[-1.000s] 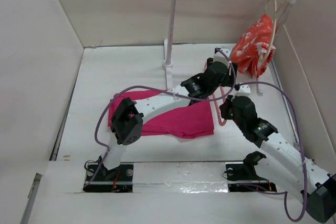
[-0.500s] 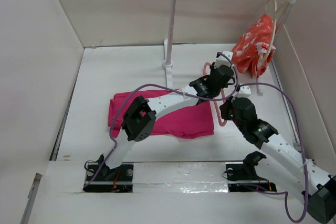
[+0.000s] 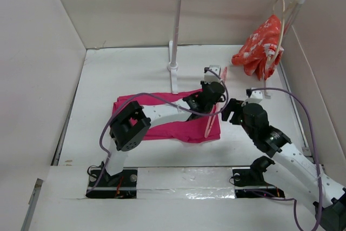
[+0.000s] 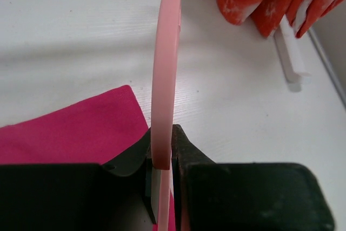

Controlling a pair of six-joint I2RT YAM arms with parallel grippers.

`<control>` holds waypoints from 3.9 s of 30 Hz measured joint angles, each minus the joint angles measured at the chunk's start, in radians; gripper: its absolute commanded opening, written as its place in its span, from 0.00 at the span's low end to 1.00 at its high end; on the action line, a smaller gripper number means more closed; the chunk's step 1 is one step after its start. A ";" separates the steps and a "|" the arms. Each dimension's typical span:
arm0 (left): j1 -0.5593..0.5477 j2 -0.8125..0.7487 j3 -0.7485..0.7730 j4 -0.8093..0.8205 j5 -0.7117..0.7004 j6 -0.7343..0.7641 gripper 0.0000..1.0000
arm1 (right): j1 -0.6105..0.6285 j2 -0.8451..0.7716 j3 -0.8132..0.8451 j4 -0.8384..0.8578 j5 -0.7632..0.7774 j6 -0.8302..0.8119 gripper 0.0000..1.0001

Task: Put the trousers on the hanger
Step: Place the trousers on the hanger, then place the hanger at the clothesline.

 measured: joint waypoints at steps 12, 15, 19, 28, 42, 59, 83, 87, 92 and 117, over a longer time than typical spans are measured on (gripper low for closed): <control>-0.034 -0.140 -0.387 0.311 -0.104 -0.320 0.00 | -0.117 -0.012 -0.023 0.014 -0.132 -0.009 0.00; -0.055 -0.141 -0.425 0.350 -0.151 -0.402 0.00 | -0.182 0.084 -0.035 0.060 -0.231 -0.018 0.07; -0.087 -0.132 -0.435 0.380 -0.208 -0.472 0.00 | -0.232 0.225 -0.053 0.153 -0.363 -0.031 0.38; -0.094 -0.082 -0.457 0.413 -0.239 -0.567 0.00 | -0.273 0.600 -0.015 0.352 -0.491 -0.043 0.52; -0.080 -0.097 -0.626 0.555 -0.256 -0.522 0.00 | -0.304 0.752 -0.074 0.630 -0.622 -0.003 0.00; -0.097 -0.391 -0.887 0.554 -0.278 -0.299 0.00 | -0.647 0.073 -0.140 0.306 -0.658 -0.016 0.00; -0.116 -0.497 -0.837 0.463 -0.268 0.136 0.00 | -0.814 0.278 -0.167 0.333 -0.770 -0.019 0.00; -0.121 -0.496 -0.788 0.443 -0.247 0.229 0.00 | -0.814 0.306 -0.185 0.348 -0.770 -0.012 0.00; -0.125 -0.496 -0.753 0.427 -0.230 0.291 0.00 | -0.814 0.317 -0.192 0.382 -0.770 -0.004 0.00; -0.127 -0.644 -0.610 0.153 -0.177 0.100 0.00 | 0.124 -0.021 -0.161 0.449 -0.484 0.299 0.68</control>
